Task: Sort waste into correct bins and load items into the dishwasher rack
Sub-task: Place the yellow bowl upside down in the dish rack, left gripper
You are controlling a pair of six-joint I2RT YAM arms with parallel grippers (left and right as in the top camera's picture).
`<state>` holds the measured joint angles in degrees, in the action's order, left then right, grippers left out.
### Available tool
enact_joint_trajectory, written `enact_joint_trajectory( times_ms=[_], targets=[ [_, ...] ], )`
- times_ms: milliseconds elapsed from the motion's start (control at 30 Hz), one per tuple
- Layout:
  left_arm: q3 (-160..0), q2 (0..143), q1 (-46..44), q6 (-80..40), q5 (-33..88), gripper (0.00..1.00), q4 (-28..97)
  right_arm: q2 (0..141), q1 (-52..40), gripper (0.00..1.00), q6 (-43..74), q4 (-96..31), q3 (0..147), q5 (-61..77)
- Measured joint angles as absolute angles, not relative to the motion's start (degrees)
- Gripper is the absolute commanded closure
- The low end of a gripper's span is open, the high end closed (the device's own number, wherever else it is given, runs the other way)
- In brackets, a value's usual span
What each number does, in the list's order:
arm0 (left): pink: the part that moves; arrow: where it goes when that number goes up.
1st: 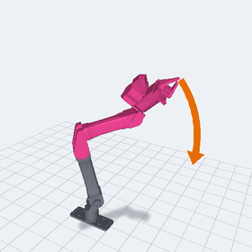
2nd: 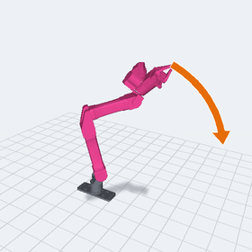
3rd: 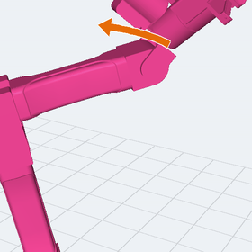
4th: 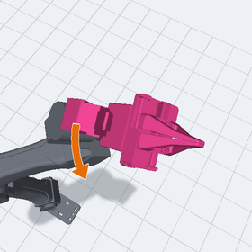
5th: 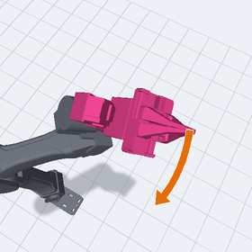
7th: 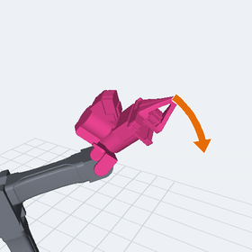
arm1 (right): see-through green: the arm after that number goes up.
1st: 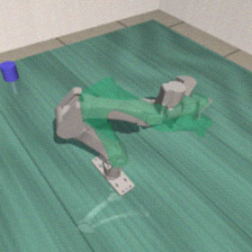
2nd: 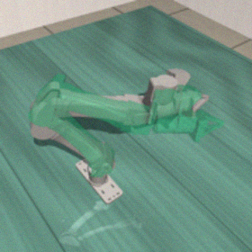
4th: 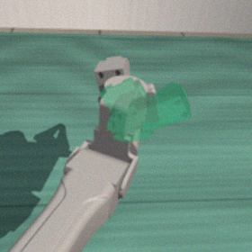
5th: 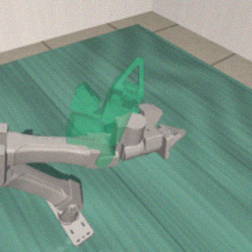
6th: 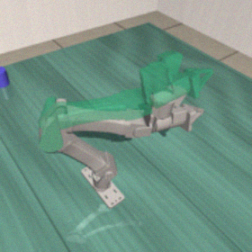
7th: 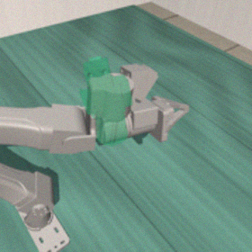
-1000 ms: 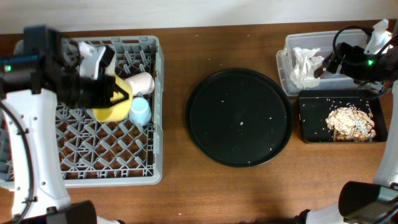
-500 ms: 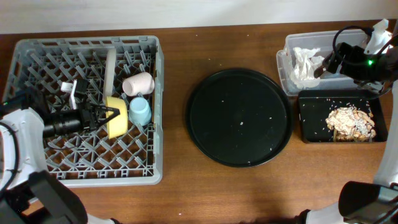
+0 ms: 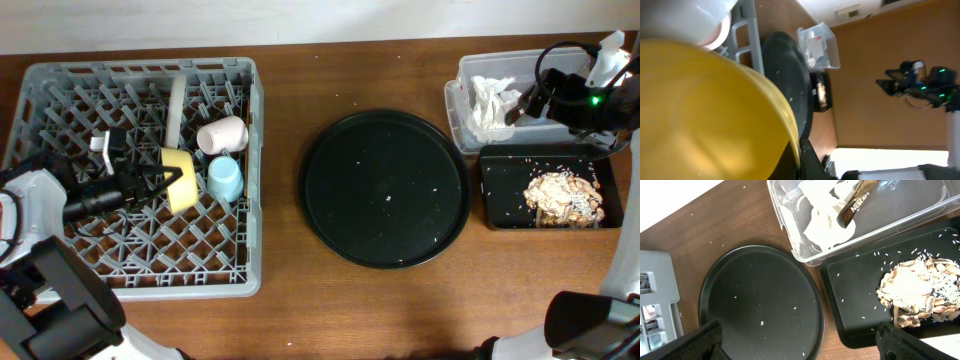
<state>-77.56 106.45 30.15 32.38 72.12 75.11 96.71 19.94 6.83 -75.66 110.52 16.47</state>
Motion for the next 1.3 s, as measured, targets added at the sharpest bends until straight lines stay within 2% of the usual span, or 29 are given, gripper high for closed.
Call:
enact_joint_trajectory(
  times_ms=[433, 633, 667, 733, 767, 833, 1300],
  targets=[
    [-77.56, 107.26, 30.65, 32.6, 73.3, 1.0, 81.41, 96.71, 19.94, 0.02, 6.83, -75.66, 110.52, 16.49],
    [-77.19, 107.26, 35.16, 32.58, 73.08, 0.99, 80.84, 96.71, 19.94, 0.02, 6.83, -75.66, 110.52, 16.47],
    [-77.03, 107.28, 35.35, 32.58, 73.1, 0.94, 80.77, 96.71, 19.94, 0.02, 6.85, -75.66, 110.52, 16.47],
    [-77.01, 107.28, 35.38, 32.64, 73.03, 0.76, 80.47, 96.71, 19.94, 0.02, 6.83, -75.68, 110.52, 16.47],
    [-77.01, 107.28, 35.42, 32.75, 72.42, 0.62, 80.34, 96.71, 19.94, 0.02, 6.83, -75.66, 110.52, 16.47],
    [-76.69, 107.66, 35.88, 32.16, 68.1, 0.55, 80.49, 96.71, 19.94, 0.02, 6.81, -75.72, 110.52, 16.49],
    [-76.36, 108.36, 43.29, 33.12, 62.22, 0.5, 89.6, 96.71, 19.94, 0.02, 6.83, -75.88, 110.52, 16.47]
  ],
)
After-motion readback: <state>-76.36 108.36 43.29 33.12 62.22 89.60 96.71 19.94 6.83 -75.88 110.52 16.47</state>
